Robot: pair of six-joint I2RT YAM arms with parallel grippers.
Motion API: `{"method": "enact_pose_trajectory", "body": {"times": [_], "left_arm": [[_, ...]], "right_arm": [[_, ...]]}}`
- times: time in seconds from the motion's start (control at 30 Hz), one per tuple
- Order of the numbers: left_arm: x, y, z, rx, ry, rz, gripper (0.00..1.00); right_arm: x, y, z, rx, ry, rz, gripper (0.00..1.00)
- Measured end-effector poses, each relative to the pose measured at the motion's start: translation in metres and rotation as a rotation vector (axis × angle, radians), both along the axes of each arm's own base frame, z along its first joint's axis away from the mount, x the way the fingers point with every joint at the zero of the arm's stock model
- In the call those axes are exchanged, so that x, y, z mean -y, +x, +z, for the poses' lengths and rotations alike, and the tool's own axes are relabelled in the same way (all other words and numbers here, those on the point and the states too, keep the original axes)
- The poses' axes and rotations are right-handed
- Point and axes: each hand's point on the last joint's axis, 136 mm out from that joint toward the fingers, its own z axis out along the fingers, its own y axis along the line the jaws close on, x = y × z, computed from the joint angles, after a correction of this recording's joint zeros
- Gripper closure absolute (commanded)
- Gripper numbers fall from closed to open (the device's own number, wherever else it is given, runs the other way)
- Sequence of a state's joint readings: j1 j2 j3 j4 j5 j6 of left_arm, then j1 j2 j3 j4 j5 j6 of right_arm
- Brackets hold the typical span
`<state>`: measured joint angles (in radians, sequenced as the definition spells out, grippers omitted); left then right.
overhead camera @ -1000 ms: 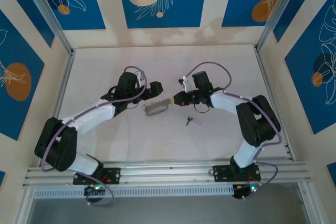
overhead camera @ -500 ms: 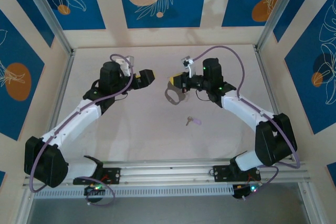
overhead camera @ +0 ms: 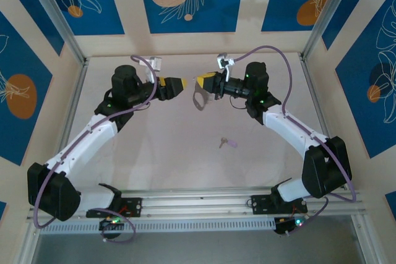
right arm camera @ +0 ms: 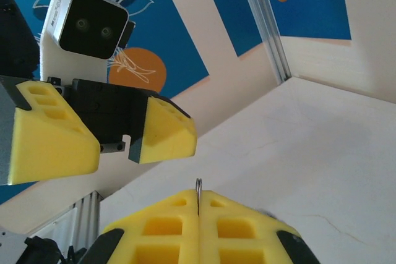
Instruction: Put the keys on the keyring
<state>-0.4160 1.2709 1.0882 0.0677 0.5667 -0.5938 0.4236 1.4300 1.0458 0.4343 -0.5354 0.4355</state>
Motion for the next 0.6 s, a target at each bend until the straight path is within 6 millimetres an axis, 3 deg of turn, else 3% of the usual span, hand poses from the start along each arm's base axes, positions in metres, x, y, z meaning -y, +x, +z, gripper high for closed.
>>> {"method": "enact_pose_trajectory", "body": {"times": [0.13, 0.3, 0.6], "left_arm": [[0.003, -0.003, 0.01, 0.033, -0.023, -0.033, 0.36], [0.008, -0.01, 0.024, 0.071, -0.062, -0.085, 0.57], [0.021, -0.009, 0.029, 0.076, -0.13, -0.17, 0.58]], "right_arm": [[-0.002, -0.005, 0.008, 0.001, 0.029, 0.029, 1.0], [-0.003, -0.01, 0.011, -0.009, 0.043, 0.06, 1.0], [-0.003, -0.019, 0.022, -0.002, 0.068, 0.096, 1.0]]}}
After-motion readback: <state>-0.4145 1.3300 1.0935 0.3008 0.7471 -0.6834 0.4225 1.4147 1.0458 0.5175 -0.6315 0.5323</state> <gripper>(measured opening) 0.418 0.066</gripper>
